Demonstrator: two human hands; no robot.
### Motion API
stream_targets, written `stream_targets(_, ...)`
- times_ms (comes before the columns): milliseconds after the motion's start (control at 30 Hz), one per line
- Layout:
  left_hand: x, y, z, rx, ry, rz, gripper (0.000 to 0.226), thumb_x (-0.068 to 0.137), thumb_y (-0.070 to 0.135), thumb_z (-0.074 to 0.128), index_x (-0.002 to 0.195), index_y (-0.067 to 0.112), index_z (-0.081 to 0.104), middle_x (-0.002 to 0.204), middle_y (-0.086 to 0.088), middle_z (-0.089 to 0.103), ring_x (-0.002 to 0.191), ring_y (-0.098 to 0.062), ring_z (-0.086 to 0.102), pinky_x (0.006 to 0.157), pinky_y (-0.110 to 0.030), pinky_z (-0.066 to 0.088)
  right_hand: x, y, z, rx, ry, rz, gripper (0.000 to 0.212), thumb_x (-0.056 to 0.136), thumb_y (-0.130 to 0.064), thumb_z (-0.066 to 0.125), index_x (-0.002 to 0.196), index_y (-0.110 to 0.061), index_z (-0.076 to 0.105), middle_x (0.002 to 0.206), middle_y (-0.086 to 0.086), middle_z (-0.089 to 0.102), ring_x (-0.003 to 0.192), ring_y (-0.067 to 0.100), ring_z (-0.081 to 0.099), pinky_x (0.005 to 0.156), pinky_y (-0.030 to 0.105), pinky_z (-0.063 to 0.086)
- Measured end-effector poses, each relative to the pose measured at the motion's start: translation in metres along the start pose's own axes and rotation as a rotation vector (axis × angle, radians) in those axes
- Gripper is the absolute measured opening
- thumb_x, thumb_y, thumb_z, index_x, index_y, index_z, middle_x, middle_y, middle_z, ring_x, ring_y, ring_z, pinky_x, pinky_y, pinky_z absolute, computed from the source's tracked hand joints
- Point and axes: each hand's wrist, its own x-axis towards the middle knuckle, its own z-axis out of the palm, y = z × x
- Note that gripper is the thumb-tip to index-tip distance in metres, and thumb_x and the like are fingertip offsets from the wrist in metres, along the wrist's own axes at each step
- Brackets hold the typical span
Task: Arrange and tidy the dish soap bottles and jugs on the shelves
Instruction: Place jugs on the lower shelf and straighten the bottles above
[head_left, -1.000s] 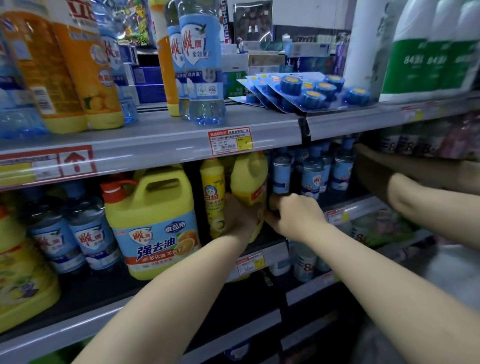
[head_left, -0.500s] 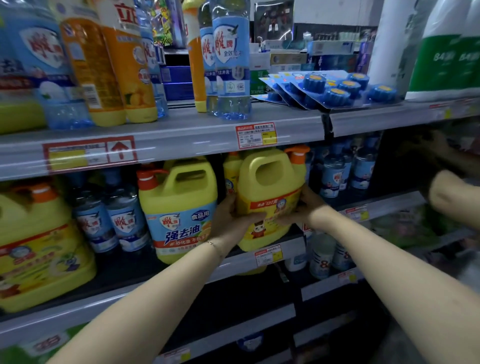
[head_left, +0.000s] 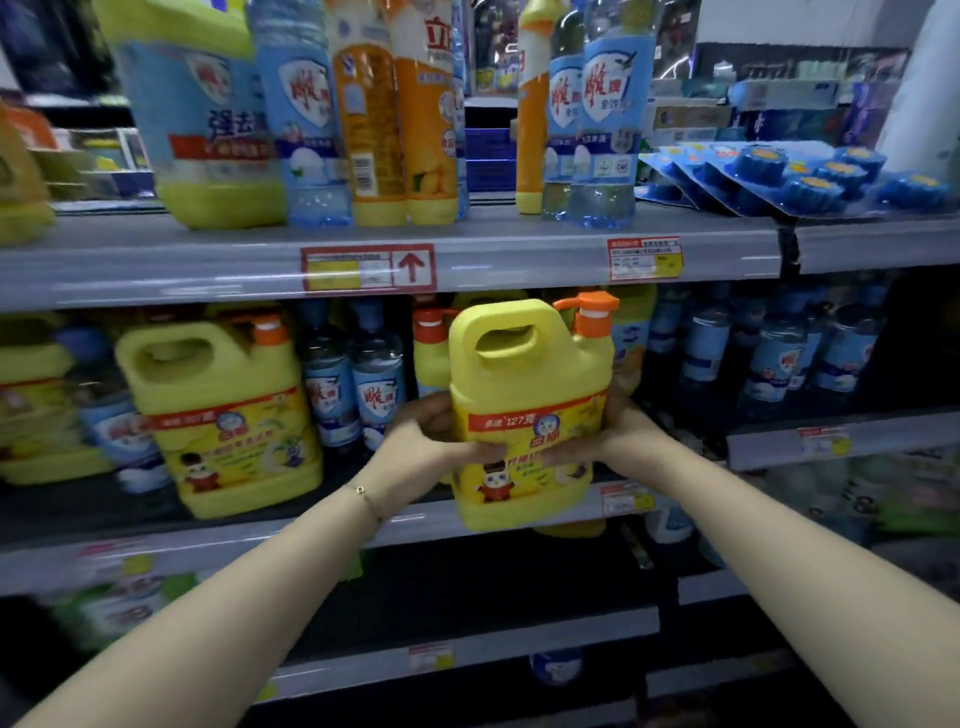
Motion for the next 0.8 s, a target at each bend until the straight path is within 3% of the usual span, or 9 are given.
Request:
stream_targets(100,-0.015,0.002,-0.040,0.023,0.042,-0.024,0.045,0.066,0.007,0.083,0.107,0.018,0.068,0.100,0.004,0.075,0.093,-0.013,0.071,0.072,-0.028,0.058,0.008,-0.015,0.036,-0.052,-0.021,-0.031,0.129,0.034,-0.048,0.094,0.142,-0.034,0.025,0.127,-0.011,0.056,0.118,0.013,0.054,0.099,0.039,0.049)
stream_targets(200,-0.034,0.002,-0.078,0.031,0.098,-0.026,0.048,0.061,0.008,0.084,0.106,0.014,0.068,0.099,0.001,0.075,0.092,-0.016,0.072,0.072,-0.030,0.058,0.014,-0.035,0.077,-0.071,-0.047,-0.119,0.106,0.051,-0.031,0.093,0.136,-0.032,0.029,0.118,-0.016,0.056,0.107,0.002,0.056,0.084,0.020,0.051)
stream_targets(367,-0.077,0.002,-0.148,0.085,0.150,0.025,0.035,0.070,-0.004,0.078,0.100,0.010,0.069,0.092,0.004,0.076,0.087,-0.010,0.072,0.064,-0.020,0.055,0.024,-0.057,0.155,-0.064,-0.130,-0.215,0.071,0.055,-0.020,0.090,0.117,-0.025,0.054,0.108,-0.011,0.067,0.098,0.001,0.065,0.082,0.025,0.056)
stream_targets(467,-0.104,-0.005,-0.196,0.112,0.178,0.039,0.034,0.073,-0.004,0.076,0.102,0.012,0.068,0.098,0.004,0.075,0.093,-0.011,0.071,0.070,-0.021,0.056,0.034,-0.066,0.208,-0.019,-0.165,-0.219,0.056,0.060,-0.012,0.088,0.104,-0.029,0.060,0.098,-0.016,0.070,0.090,-0.005,0.066,0.072,0.019,0.056)
stream_targets(533,-0.119,-0.010,-0.231,0.145,0.203,0.034,0.035,0.070,0.008,0.081,0.102,0.014,0.068,0.101,0.005,0.074,0.096,-0.012,0.070,0.074,-0.024,0.056,0.042,-0.071,0.245,0.006,-0.184,-0.219,0.052,0.062,-0.009,0.087,0.097,-0.034,0.059,0.089,-0.023,0.068,0.082,-0.012,0.064,0.063,0.012,0.052)
stream_targets(600,-0.134,-0.016,-0.265,0.169,0.232,0.011,0.048,0.059,0.030,0.089,0.101,0.019,0.070,0.104,0.005,0.074,0.097,-0.012,0.069,0.076,-0.026,0.057,0.048,-0.080,0.282,0.021,-0.216,-0.217,0.055,0.064,-0.010,0.086,0.107,-0.030,0.058,0.094,-0.022,0.067,0.084,-0.012,0.063,0.063,0.011,0.052)
stream_targets(700,-0.152,-0.027,-0.312,0.159,0.311,-0.036,0.069,0.040,0.052,0.090,0.099,0.024,0.071,0.103,0.006,0.074,0.095,-0.012,0.070,0.076,-0.028,0.057,0.057,-0.095,0.338,0.042,-0.194,-0.245,0.088,0.061,-0.013,0.089,0.130,-0.023,0.035,0.116,-0.014,0.057,0.105,-0.001,0.058,0.073,0.011,0.051)
stream_targets(800,-0.164,-0.040,-0.354,0.102,0.359,-0.039,0.070,0.040,0.043,0.092,0.101,0.016,0.069,0.098,0.003,0.075,0.089,-0.015,0.072,0.069,-0.026,0.058,0.065,-0.104,0.386,0.079,-0.116,-0.282,0.095,0.060,-0.008,0.089,0.132,-0.027,0.029,0.114,-0.019,0.050,0.099,-0.012,0.049,0.070,0.005,0.047)
